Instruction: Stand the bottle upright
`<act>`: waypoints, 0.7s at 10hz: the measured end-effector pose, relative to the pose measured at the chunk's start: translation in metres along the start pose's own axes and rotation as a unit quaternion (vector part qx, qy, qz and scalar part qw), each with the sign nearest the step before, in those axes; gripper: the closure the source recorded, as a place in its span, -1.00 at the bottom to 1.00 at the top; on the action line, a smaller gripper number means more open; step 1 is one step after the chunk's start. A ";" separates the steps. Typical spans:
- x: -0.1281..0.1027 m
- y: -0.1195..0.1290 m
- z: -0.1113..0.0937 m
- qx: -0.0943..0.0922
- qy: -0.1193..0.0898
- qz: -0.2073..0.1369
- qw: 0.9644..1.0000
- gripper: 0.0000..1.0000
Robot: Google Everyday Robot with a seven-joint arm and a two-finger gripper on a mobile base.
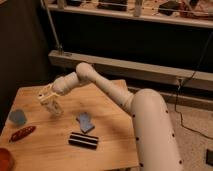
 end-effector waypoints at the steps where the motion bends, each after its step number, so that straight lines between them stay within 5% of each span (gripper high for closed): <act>1: 0.000 -0.001 -0.001 0.003 -0.014 0.006 1.000 0.84; 6: 0.006 -0.002 -0.008 0.013 -0.062 0.026 0.998 0.81; 7: 0.008 -0.002 -0.008 0.013 -0.066 0.028 0.997 0.63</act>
